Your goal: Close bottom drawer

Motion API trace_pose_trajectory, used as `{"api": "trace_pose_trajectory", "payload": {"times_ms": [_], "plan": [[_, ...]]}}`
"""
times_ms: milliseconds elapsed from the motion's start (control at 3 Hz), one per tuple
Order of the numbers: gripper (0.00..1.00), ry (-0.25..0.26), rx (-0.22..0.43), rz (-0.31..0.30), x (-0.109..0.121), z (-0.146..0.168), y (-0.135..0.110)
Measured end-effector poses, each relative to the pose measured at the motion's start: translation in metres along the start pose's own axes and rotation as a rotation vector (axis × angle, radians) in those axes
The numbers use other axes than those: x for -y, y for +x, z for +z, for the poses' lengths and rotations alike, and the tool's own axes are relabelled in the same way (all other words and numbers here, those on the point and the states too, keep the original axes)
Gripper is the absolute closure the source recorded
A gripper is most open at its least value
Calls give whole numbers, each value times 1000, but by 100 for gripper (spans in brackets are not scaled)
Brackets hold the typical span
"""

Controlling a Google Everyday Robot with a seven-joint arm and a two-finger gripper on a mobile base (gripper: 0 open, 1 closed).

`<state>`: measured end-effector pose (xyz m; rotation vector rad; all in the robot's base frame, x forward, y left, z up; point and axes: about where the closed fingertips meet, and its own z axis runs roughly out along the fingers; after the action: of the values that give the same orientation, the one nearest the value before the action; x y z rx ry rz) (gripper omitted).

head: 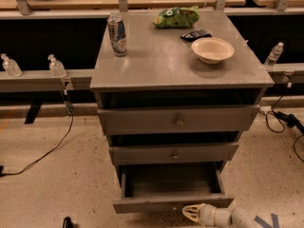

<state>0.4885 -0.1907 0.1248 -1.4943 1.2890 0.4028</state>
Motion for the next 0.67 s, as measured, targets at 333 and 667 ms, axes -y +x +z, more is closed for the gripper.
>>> {"api": "trace_pose_trajectory", "payload": {"times_ms": [333,667], "plan": [[100,0,0,0,0,0,0],[100,16,-6,-2,22,3,2]]}}
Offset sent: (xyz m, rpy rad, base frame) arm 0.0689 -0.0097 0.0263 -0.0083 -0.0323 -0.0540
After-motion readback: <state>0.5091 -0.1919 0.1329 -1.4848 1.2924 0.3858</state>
